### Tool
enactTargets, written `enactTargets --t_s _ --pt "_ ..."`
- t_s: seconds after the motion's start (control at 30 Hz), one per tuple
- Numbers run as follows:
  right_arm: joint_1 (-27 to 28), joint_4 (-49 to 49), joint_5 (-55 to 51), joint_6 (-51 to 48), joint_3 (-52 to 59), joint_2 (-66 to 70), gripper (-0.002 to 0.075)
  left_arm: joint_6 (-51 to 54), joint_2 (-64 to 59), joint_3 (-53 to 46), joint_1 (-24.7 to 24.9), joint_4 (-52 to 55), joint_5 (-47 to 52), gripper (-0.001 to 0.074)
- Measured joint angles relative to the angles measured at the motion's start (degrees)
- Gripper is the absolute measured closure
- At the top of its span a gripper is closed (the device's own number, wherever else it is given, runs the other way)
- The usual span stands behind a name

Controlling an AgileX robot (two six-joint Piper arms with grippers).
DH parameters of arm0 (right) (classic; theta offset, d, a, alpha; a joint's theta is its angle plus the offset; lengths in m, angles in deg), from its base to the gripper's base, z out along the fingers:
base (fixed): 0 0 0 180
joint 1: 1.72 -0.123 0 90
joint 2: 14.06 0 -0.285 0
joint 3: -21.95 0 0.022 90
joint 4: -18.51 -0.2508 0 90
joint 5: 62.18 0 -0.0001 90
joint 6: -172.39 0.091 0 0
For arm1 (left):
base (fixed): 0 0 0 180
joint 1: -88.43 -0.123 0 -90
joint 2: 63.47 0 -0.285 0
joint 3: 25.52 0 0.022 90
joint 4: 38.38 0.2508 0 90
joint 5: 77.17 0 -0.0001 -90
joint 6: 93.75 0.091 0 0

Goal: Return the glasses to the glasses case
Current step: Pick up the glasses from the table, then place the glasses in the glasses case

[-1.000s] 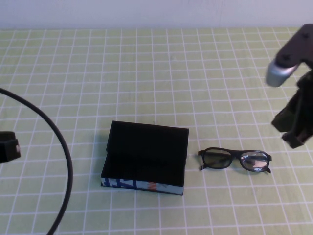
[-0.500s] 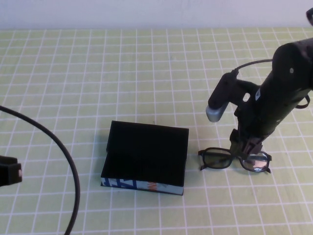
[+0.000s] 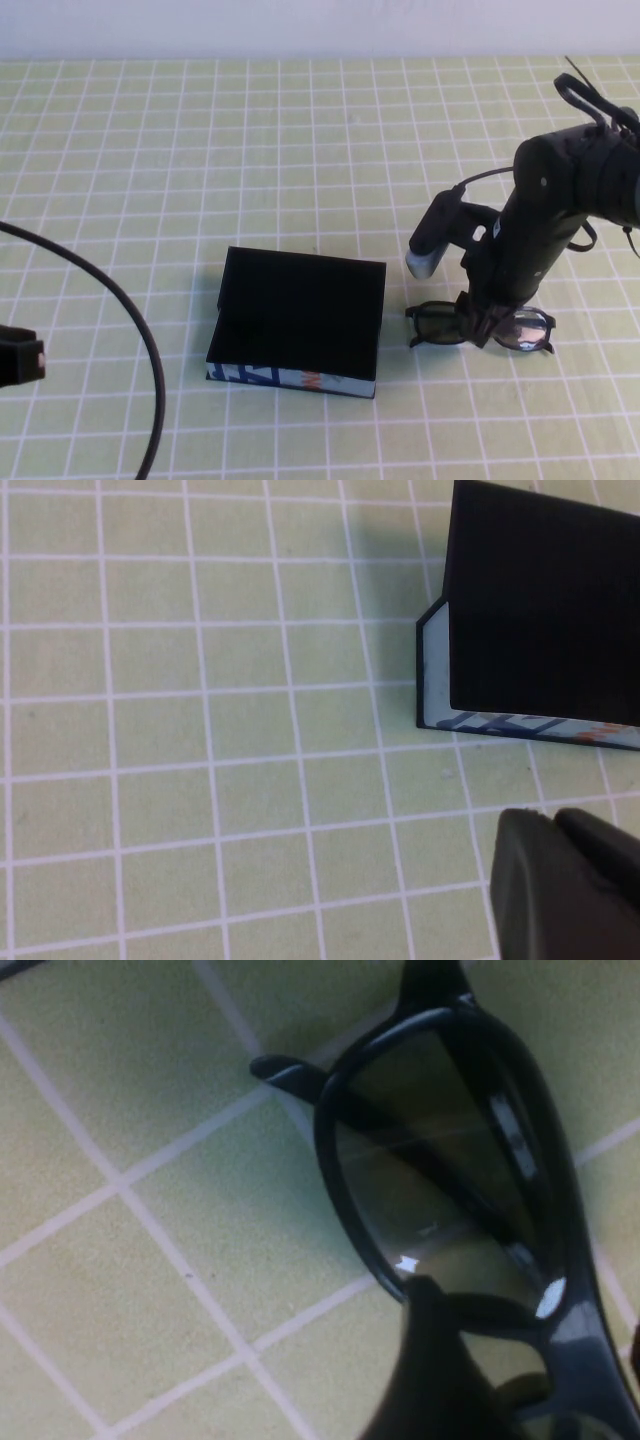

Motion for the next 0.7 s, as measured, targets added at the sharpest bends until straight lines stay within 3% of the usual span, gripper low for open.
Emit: enactTargets --t_s 0.1,0.23,0.3,0.7 --pt "0.00 0.00 -0.12 0.00 0.00 0.36 0.0420 0.00 0.00 0.00 0.00 0.00 0.00 0.0738" --pt "0.00 0.00 -3.02 0.00 -1.63 0.36 0.0624 0.00 0.00 0.00 0.00 -0.02 0.00 0.0738" --pt "0.00 0.00 -4.40 0.00 -3.09 0.36 0.0686 0.00 0.00 0.00 0.00 -0.02 0.00 0.0738" --pt "-0.06 -6.94 -15.00 -0.26 -20.28 -1.35 0.0706 0.00 0.00 0.00 0.00 -0.02 0.94 0.0738"
